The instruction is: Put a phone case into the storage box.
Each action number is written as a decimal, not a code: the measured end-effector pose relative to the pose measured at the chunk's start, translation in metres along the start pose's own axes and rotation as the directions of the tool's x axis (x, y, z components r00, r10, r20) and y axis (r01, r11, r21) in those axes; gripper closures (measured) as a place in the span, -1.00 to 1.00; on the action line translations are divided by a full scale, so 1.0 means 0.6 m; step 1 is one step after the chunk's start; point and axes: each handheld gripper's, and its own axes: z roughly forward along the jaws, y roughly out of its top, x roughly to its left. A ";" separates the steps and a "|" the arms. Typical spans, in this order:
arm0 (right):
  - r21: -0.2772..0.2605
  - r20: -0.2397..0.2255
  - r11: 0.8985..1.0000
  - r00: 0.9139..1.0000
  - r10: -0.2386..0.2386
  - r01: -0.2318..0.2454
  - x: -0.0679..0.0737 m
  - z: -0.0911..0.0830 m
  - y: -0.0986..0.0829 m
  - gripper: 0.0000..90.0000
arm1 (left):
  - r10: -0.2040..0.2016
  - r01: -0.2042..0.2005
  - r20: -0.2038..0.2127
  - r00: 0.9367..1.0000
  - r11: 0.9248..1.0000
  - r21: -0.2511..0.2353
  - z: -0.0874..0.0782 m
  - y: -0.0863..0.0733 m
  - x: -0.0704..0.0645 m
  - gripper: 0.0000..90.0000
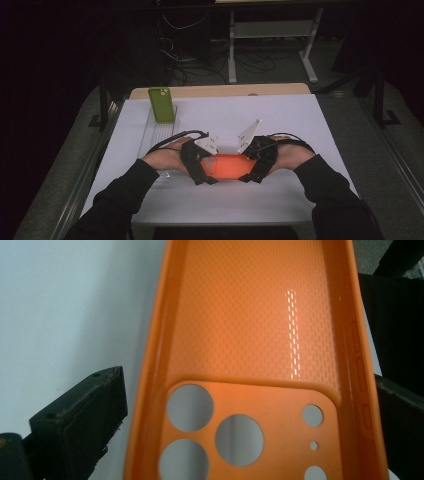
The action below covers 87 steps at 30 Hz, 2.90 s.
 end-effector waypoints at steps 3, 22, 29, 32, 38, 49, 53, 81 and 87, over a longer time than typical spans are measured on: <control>0.000 -0.002 1.000 1.000 0.004 -0.004 -0.001 -0.001 0.000 -0.66 | 0.000 0.000 -0.006 1.000 1.000 0.002 -0.001 -0.002 -0.001 -0.88; -0.002 -0.016 1.000 1.000 0.013 -0.013 -0.003 0.000 -0.005 -0.68 | -0.011 0.011 0.009 1.000 1.000 0.011 -0.003 -0.001 -0.006 -0.65; -0.087 -0.018 0.993 0.997 0.078 -0.079 -0.011 -0.010 -0.011 -0.93 | -0.075 0.075 -0.029 0.997 0.997 0.009 -0.008 -0.010 -0.004 -0.65; -0.110 0.015 0.987 0.993 0.119 -0.116 -0.014 -0.014 -0.019 -0.97 | -0.118 0.121 -0.101 0.988 0.992 0.028 -0.009 -0.015 -0.004 -0.65; -0.196 0.089 0.953 0.964 0.252 -0.231 -0.027 -0.019 -0.049 -0.98 | -0.240 0.247 -0.183 0.953 0.969 0.016 -0.012 -0.025 -0.001 -0.65; -0.327 0.155 0.821 0.830 0.536 -0.469 -0.014 -0.005 -0.091 -1.00 | -0.391 0.406 -0.275 0.879 0.914 -0.001 -0.008 -0.028 0.007 -0.65; -0.364 0.166 0.784 0.793 0.586 -0.503 0.001 0.005 -0.105 -1.00 | -0.418 0.434 -0.288 0.862 0.901 -0.008 -0.010 -0.032 0.008 -0.65; -0.374 0.379 0.857 0.786 0.489 -0.353 0.029 0.065 -0.103 -1.00 | -0.430 0.446 -0.287 0.856 0.895 -0.011 -0.014 -0.039 0.008 -0.66; -0.338 0.433 0.888 0.786 0.442 -0.313 0.037 0.069 -0.095 -1.00 | -0.422 0.439 -0.284 0.861 0.899 -0.006 -0.014 -0.039 0.008 -0.65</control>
